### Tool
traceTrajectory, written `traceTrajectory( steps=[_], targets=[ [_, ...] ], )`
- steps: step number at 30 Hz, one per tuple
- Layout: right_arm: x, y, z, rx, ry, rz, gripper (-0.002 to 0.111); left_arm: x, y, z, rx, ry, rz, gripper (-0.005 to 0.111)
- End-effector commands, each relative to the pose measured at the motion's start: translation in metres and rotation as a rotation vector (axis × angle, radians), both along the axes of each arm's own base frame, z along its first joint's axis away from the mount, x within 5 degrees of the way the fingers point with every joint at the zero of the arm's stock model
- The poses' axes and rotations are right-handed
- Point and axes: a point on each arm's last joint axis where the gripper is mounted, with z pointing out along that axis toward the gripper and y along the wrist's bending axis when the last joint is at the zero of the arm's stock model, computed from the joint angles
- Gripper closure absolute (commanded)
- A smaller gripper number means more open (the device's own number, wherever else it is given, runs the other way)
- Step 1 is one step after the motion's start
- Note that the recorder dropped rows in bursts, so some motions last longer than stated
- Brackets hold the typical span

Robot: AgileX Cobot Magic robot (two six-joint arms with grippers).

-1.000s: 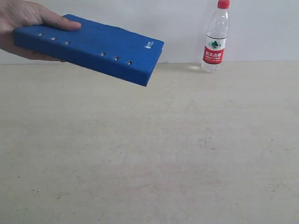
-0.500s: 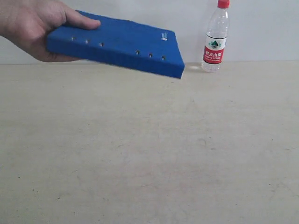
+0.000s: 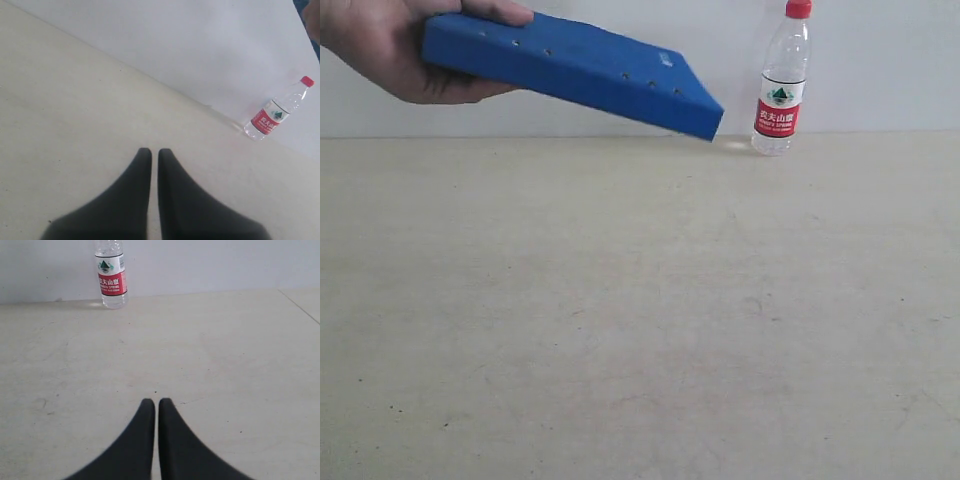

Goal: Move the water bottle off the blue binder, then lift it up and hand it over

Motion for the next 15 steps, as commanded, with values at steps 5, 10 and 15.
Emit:
traceTrajectory(
  steps=[5,10,15],
  targets=[
    [0.000,0.000,0.001,0.001,-0.015,0.000,0.108,-0.001,0.000,0.000,-0.001,-0.008,0.004,0.102],
    [0.000,0.000,0.001,0.001,-0.015,0.000,0.108,-0.011,0.003,0.010,0.028,-0.152,0.061,0.102],
    [0.000,0.000,0.001,-0.004,-0.015,-0.001,0.108,-0.019,0.015,0.025,0.100,-0.289,0.180,0.102]
  ],
)
